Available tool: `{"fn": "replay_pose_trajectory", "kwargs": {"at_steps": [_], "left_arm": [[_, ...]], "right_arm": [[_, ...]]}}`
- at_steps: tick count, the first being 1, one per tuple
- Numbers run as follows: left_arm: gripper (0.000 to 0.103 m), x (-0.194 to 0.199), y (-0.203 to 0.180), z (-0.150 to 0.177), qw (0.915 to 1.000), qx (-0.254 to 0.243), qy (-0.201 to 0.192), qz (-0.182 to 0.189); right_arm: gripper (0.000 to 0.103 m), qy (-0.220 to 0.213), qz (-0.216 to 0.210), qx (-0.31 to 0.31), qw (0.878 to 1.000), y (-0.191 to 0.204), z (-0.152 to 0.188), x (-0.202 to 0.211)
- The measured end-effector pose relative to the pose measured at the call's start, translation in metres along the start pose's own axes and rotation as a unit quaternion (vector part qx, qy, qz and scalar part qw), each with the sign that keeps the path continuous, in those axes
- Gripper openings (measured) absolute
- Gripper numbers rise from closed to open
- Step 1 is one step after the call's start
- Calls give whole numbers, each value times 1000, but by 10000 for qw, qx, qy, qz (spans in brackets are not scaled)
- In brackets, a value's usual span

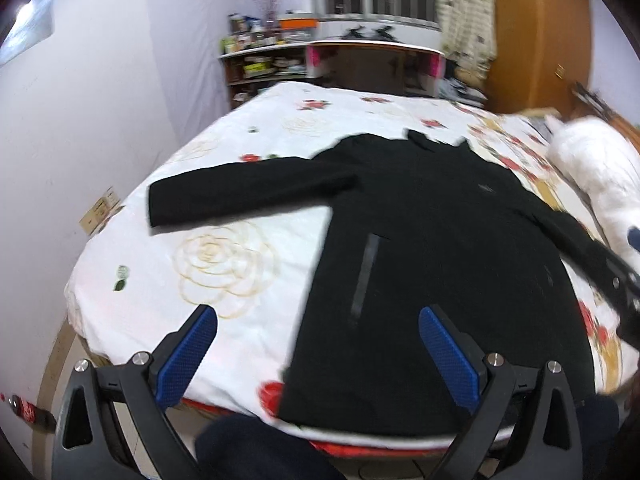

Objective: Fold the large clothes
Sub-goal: 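Grasp the black coat's sleeve cuff with the right gripper and lift it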

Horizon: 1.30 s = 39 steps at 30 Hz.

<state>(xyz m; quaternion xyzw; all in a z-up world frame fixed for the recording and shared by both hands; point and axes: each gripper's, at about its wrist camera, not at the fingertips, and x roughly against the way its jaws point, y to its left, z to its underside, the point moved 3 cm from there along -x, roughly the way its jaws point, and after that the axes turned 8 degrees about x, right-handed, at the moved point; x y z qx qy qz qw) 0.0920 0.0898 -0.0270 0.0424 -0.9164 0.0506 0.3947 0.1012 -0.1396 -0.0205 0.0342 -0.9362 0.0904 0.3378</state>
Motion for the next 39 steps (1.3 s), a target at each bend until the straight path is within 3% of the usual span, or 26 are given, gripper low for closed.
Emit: {"fn": "replay_pose_trajectory", "kwargs": {"at_steps": [5, 9, 13, 17, 24, 28, 30, 35, 39], "left_arm": [[102, -28, 58, -24, 9979, 616, 187, 73], [102, -42, 92, -35, 9968, 763, 71, -231], [102, -57, 117, -37, 9960, 834, 124, -302], [102, -68, 145, -34, 9911, 1309, 245, 61], [102, -87, 183, -33, 9880, 1517, 249, -132], [102, -98, 199, -32, 9851, 1680, 331, 134], [102, -100, 209, -28, 9835, 1782, 325, 18], [102, -105, 230, -19, 9802, 1934, 359, -232], [102, -110, 240, -16, 9791, 1971, 351, -369]], "right_arm": [[102, -425, -776, 647, 9940, 57, -57, -57], [102, -432, -1449, 1077, 9826, 109, -87, -108], [102, -671, -1718, 1683, 9683, 166, -104, -138], [102, -661, -2144, 2133, 9509, 231, -120, -181], [102, -552, -2705, 2653, 9238, 332, -130, -235], [102, -582, -2878, 2960, 9089, 378, -125, -256], [102, -653, -2940, 3162, 8996, 397, -123, -265], [102, -698, -2817, 3490, 8911, 436, -124, -290], [102, -919, -2682, 4076, 8680, 464, -114, -291]]}}
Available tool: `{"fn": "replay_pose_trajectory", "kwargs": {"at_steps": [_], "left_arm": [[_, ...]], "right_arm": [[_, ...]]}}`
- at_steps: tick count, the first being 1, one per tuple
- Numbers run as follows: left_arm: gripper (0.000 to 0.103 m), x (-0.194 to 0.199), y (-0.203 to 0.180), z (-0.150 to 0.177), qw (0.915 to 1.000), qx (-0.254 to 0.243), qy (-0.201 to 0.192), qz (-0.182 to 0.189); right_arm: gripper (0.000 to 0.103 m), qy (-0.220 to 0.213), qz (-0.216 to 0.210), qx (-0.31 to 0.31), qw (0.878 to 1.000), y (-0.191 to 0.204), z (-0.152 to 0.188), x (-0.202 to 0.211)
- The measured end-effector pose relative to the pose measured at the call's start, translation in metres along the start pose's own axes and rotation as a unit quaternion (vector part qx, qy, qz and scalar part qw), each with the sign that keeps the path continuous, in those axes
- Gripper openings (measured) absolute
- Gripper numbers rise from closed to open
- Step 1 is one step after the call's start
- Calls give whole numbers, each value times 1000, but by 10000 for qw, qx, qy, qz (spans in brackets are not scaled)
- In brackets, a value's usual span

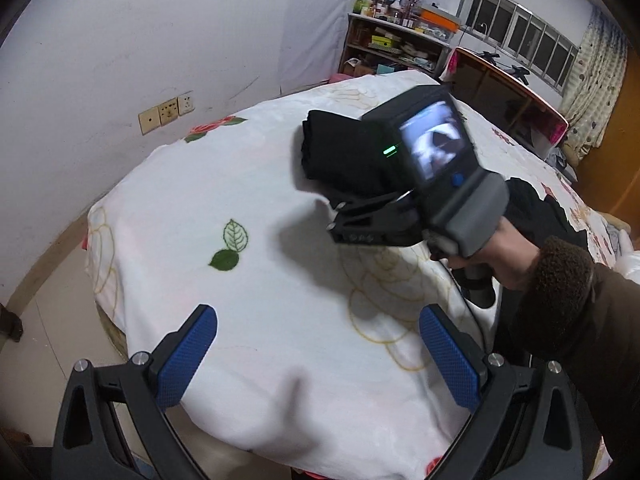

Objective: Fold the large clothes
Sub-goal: 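Grasp the black coat's sleeve cuff with the right gripper and lift it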

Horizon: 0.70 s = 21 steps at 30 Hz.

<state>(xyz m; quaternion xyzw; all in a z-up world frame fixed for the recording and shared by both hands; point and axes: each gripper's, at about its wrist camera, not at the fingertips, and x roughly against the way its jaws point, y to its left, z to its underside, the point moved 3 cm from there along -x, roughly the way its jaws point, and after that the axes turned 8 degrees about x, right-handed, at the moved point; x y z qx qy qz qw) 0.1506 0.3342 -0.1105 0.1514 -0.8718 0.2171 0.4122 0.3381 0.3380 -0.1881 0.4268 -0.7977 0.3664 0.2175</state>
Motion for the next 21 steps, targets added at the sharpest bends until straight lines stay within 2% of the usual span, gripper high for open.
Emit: {"fn": "replay_pose_trajectory", "kwargs": {"at_steps": [2, 6, 7, 9, 11, 14, 17, 21], "left_arm": [[102, -4, 2, 0, 9999, 79, 31, 55], [102, -10, 3, 0, 9999, 122, 85, 73], [102, -11, 2, 0, 9999, 92, 89, 59], [102, -12, 0, -1, 9999, 71, 83, 53], [102, -14, -2, -2, 9999, 87, 80, 94], [102, -14, -8, -2, 9999, 22, 41, 102], [102, -16, -16, -4, 9998, -99, 61, 162], [102, -14, -27, -6, 9995, -179, 3, 265]], "right_arm": [[102, 68, 154, 347, 9993, 12, -4, -14], [101, 24, 321, 107, 9994, 8, -14, -26], [98, -24, 357, 52, 9993, 6, -17, -25], [82, 45, 394, 89, 9992, 6, -21, -28], [61, 155, 484, 163, 9986, 6, -25, -34], [41, 166, 444, -25, 9989, 2, -23, -33], [27, 126, 457, -187, 9987, -4, -25, -25], [22, -87, 486, -469, 9977, -20, -27, -7]]}}
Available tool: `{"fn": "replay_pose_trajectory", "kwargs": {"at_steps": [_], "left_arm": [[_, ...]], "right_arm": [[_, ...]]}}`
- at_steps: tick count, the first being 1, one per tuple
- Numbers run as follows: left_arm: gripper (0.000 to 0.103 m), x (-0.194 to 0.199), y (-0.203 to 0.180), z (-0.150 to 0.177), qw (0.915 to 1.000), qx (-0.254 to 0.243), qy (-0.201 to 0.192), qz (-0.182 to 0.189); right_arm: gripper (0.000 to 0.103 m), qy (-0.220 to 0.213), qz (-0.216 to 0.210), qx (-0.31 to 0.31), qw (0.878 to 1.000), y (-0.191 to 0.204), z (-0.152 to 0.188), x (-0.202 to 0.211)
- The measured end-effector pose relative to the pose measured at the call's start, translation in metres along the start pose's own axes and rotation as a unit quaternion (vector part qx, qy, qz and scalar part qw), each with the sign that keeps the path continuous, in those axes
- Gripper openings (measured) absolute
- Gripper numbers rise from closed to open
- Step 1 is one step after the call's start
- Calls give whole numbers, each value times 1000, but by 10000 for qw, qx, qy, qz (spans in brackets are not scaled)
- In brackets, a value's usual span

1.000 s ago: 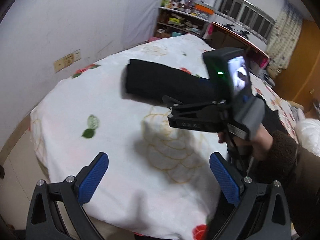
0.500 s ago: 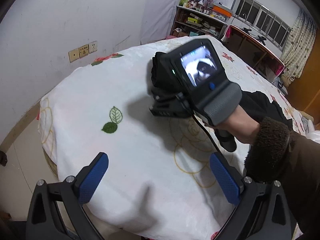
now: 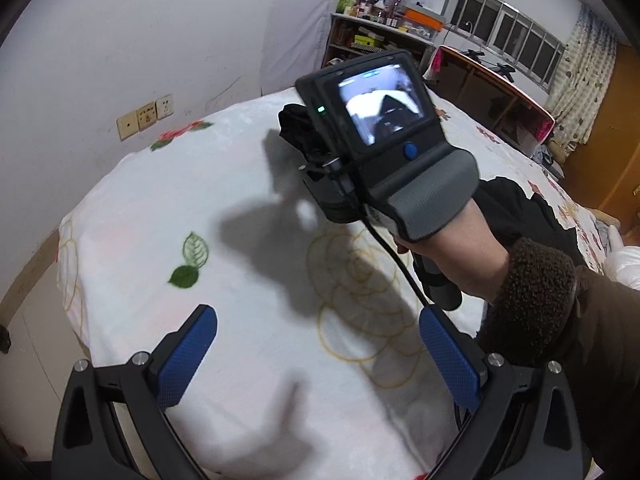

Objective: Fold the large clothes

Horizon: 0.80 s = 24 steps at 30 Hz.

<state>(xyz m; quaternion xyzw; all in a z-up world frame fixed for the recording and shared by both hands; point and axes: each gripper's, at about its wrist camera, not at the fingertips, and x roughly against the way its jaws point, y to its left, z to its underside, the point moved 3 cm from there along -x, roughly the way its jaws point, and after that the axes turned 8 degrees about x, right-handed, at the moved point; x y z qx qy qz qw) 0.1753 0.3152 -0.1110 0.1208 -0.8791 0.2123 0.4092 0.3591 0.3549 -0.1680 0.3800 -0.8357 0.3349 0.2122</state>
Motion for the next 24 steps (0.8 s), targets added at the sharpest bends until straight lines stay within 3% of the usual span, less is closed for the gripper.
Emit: {"fn": "replay_pose_trajectory", "kwargs": {"at_steps": [4, 6, 10, 16, 21, 24], "left_arm": [[102, 1, -13, -4, 9995, 58, -52, 295], [102, 0, -22, -6, 9992, 31, -63, 398], [102, 0, -53, -10, 9977, -362, -231, 518], [103, -14, -105, -17, 9945, -691, -282, 730], [103, -32, -146, -21, 9909, -810, -127, 1071], [103, -44, -169, -23, 9902, -831, -100, 1121]], "right_arm": [[19, -192, 35, -421, 9989, -27, 3, 24], [19, -327, -35, -928, 9951, -55, 9, 43], [18, -456, -130, -1747, 9835, -104, 32, 79], [18, -601, 185, -2597, 9636, -180, 87, 143], [18, -679, 599, -2958, 9509, -218, 125, 183], [18, -737, 866, -3405, 9334, -238, 151, 205]]}}
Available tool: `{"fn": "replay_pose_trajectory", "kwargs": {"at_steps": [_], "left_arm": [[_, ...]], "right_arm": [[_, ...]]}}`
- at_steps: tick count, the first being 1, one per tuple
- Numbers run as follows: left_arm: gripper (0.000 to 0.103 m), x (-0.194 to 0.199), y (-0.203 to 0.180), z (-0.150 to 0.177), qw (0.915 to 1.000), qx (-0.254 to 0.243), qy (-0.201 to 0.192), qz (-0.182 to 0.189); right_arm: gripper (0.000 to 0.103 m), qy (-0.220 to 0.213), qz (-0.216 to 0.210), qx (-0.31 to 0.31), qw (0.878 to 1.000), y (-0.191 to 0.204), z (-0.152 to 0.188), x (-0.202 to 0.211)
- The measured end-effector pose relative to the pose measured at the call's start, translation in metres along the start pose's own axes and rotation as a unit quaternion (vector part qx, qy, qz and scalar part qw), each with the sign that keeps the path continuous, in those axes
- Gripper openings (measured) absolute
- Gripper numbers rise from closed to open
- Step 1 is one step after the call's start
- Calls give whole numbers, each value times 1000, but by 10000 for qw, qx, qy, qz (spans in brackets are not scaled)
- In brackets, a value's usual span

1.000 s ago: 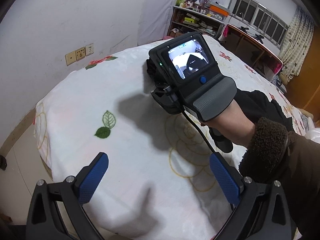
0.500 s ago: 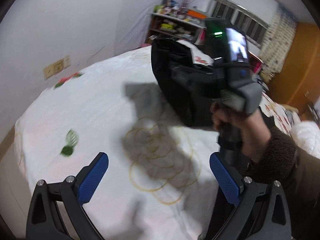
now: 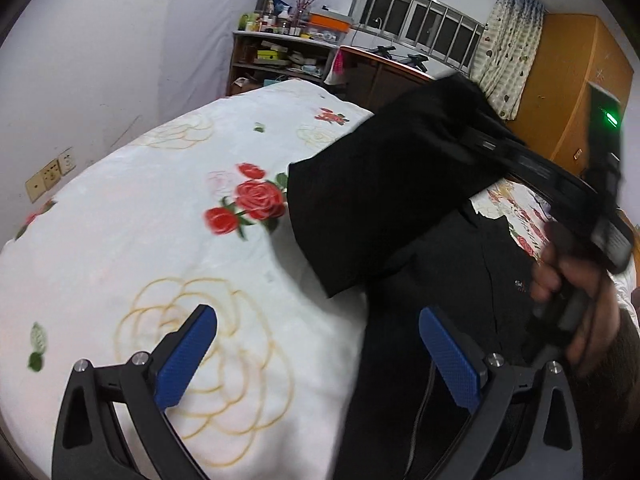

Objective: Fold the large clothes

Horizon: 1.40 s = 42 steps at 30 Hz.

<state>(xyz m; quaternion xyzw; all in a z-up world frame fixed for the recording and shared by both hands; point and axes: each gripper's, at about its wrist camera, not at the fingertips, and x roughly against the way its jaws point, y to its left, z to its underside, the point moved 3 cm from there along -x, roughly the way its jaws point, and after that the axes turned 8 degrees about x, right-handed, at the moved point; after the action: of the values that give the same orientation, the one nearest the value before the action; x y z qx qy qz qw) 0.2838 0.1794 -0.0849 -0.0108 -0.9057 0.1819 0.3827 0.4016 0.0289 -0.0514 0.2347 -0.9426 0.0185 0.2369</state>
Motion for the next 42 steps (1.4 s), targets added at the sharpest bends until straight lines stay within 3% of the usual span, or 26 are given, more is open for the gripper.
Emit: {"fn": "replay_pose_trajectory", "kwargs": {"at_steps": [6, 12, 14, 17, 20, 27, 32, 33, 42], "left_arm": [[103, -26, -46, -12, 9993, -296, -46, 206], [103, -54, -80, -25, 9977, -630, -128, 236], [103, -73, -89, -26, 9979, -607, 85, 220], [102, -110, -98, -25, 9962, -478, 730, 75], [102, -129, -106, -25, 9951, -397, 892, 123], [102, -149, -123, -29, 9946, -731, 736, -91], [102, -160, -112, -41, 9966, -494, 584, -313], [102, -163, -110, -43, 9964, -467, 614, -363], [102, -165, -106, -47, 9948, -624, 687, -412]], "right_arm": [[18, -59, 675, -664, 9955, -68, 17, 33], [18, -15, 1293, -1318, 9828, -137, 41, 62], [18, 37, 1390, -1328, 9814, -154, 51, 66], [18, 187, 1396, -1426, 9797, -169, 68, 66], [18, 305, 1422, -1689, 9749, -184, 90, 69], [18, 507, 1443, -2327, 9605, -211, 128, 75], [18, 840, 1222, -3107, 9389, -217, 158, 69], [18, 864, 1210, -3069, 9401, -215, 159, 69], [18, -96, 1461, -2793, 9490, -203, 118, 130]]}}
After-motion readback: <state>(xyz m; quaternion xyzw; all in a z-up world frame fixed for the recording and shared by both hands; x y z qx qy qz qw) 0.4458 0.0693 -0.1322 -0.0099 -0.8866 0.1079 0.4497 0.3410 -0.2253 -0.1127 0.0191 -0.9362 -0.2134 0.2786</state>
